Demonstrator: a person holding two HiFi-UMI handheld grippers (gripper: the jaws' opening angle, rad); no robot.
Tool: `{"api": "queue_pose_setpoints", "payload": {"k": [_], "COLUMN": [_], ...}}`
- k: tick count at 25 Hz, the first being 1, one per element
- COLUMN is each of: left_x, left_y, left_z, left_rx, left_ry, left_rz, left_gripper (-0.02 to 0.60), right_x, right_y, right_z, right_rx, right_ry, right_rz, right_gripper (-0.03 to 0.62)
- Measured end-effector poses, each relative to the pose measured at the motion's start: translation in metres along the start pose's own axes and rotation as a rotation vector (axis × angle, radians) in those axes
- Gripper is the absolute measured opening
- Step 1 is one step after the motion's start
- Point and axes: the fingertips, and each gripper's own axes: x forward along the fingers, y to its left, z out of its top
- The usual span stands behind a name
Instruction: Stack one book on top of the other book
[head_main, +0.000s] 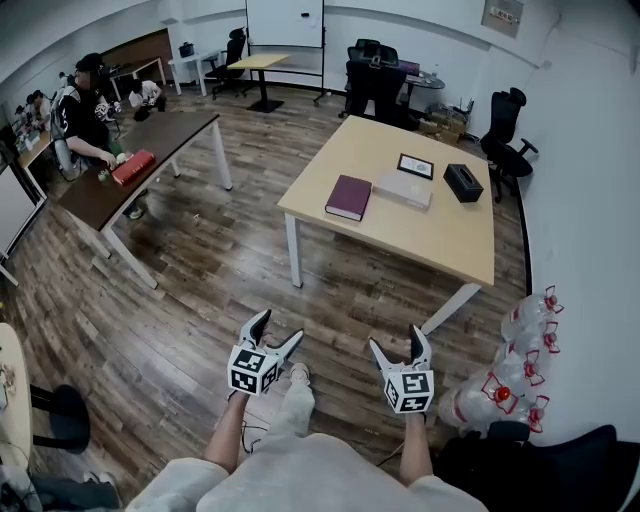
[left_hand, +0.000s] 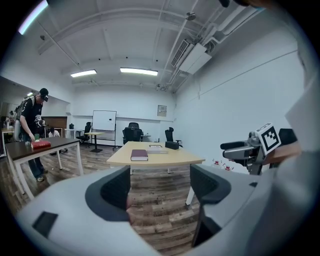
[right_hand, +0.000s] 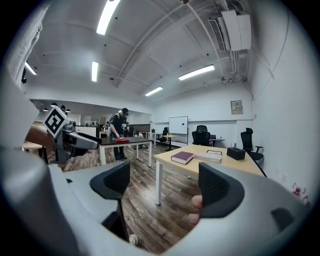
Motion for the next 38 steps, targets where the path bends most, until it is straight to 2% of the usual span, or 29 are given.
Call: {"api": "queue_pose_setpoints", "payload": {"k": [8, 27, 38], "left_x": [0.054, 0.224, 0.285], "left_y": [0.040, 0.157, 0.212], "left_z": [0.004, 0.061, 0.073], "left_rx": [-0.017, -0.031, -0.047], "left_ry": [0.005, 0.014, 0.025], "left_rz": [-0.018, -0.106, -0.143], "left_gripper": [0.377, 0.377, 0.371], "right_x": [0.060, 0.240, 0.320], "right_y": [-0.020, -0.074, -0.081], "right_z": [0.008, 0.055, 0.067], "right_rx": [-0.009, -0.019, -0.015], "right_ry": [0.010, 0.035, 0.044], "right_rz": [-0.018, -0.090, -0.110], "right_gripper": [0.416, 0.411, 0.408]}}
